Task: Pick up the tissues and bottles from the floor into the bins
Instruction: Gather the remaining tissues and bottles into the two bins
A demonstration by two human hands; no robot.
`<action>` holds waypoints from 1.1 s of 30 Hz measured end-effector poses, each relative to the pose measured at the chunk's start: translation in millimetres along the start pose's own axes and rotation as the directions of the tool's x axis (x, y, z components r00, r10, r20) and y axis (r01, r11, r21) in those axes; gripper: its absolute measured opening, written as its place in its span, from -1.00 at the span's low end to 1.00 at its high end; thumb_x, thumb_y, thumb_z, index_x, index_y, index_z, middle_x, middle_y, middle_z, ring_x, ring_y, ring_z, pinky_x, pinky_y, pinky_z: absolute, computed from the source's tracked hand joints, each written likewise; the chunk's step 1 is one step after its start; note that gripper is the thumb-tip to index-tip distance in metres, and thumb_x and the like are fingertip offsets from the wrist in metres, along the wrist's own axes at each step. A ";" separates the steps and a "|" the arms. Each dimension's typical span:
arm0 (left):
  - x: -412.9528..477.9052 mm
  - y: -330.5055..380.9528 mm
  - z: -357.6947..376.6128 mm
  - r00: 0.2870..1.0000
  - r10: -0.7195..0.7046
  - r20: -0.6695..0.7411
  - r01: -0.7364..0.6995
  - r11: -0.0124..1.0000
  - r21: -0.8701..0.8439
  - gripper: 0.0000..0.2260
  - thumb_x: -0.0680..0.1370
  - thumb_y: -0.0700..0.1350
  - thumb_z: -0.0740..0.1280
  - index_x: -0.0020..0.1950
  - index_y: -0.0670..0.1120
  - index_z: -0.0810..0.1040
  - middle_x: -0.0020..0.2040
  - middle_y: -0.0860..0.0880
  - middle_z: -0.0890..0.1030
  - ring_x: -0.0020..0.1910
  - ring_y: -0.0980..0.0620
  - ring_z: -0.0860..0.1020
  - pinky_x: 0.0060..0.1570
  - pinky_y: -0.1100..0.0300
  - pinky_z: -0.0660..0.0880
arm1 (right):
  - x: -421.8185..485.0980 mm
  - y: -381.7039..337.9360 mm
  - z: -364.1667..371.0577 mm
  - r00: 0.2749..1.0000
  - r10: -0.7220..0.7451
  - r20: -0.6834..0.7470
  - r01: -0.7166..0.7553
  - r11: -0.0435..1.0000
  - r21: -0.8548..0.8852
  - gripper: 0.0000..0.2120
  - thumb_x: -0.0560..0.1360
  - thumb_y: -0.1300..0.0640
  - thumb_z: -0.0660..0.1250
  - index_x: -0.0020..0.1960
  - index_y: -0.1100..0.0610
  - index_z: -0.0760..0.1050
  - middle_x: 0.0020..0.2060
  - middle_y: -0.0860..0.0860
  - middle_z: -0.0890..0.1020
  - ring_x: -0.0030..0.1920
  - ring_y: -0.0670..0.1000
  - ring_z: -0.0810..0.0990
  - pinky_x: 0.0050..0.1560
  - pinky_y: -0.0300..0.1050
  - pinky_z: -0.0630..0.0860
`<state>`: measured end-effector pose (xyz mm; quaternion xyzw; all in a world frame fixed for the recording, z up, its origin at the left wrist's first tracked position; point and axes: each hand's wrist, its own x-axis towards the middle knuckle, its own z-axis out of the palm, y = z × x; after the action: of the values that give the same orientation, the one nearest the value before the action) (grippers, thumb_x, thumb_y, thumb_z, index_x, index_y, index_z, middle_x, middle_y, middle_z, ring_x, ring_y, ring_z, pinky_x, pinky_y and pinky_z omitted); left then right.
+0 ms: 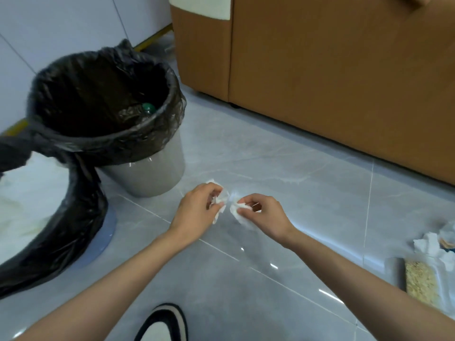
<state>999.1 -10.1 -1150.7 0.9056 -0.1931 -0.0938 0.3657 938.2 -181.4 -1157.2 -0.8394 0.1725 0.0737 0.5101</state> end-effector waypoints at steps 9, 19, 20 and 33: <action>-46.1 36.5 -142.5 0.922 0.134 -0.364 -0.143 0.990 0.002 -0.79 0.50 -0.14 0.41 0.12 -0.01 0.55 0.01 0.13 0.57 -0.04 0.18 0.54 -0.04 0.32 0.50 | -6.5 -143.2 33.8 0.900 -0.434 -0.045 0.433 0.876 0.215 -0.79 0.46 0.17 0.43 -0.15 -0.16 0.58 -0.10 -0.05 0.58 -0.12 0.00 0.57 -0.08 -0.08 0.57; -80.3 -17.8 -252.9 0.816 0.043 -0.577 0.141 0.952 0.271 -0.87 0.51 -0.13 0.38 -0.02 -0.01 0.45 -0.12 0.12 0.52 -0.18 0.10 0.50 -0.15 0.17 0.47 | 7.6 -259.1 138.8 0.775 -0.623 0.108 0.614 0.782 0.104 -0.87 0.50 0.11 0.38 0.04 0.04 0.63 -0.09 -0.07 0.61 -0.15 -0.11 0.59 -0.04 -0.19 0.57; -83.8 -28.7 -261.2 0.817 0.013 -0.577 0.188 0.940 0.287 -0.87 0.51 -0.13 0.38 -0.03 0.00 0.44 -0.13 0.12 0.52 -0.17 0.08 0.50 -0.16 0.16 0.46 | 8.7 -264.6 151.7 0.764 -0.627 0.152 0.622 0.779 0.085 -0.86 0.51 0.11 0.37 0.05 0.05 0.63 -0.10 -0.08 0.63 -0.15 -0.13 0.60 -0.06 -0.24 0.57; -93.8 -156.1 -255.3 0.885 -0.369 -0.282 0.441 0.858 0.262 -0.74 0.47 -0.22 0.39 0.10 -0.08 0.41 -0.05 0.05 0.52 -0.15 0.06 0.46 -0.17 0.21 0.40 | 26.9 -259.2 234.6 0.589 -0.461 0.664 0.808 0.312 -0.500 -0.72 0.55 0.22 0.14 0.07 0.06 0.61 0.01 0.02 0.61 0.02 0.10 0.58 -0.11 -0.06 0.53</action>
<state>1037.3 291.7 -1074.6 0.9775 0.0325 -0.0349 0.2054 1070.0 128.6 -1059.9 -0.9293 -0.3400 0.0959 0.1083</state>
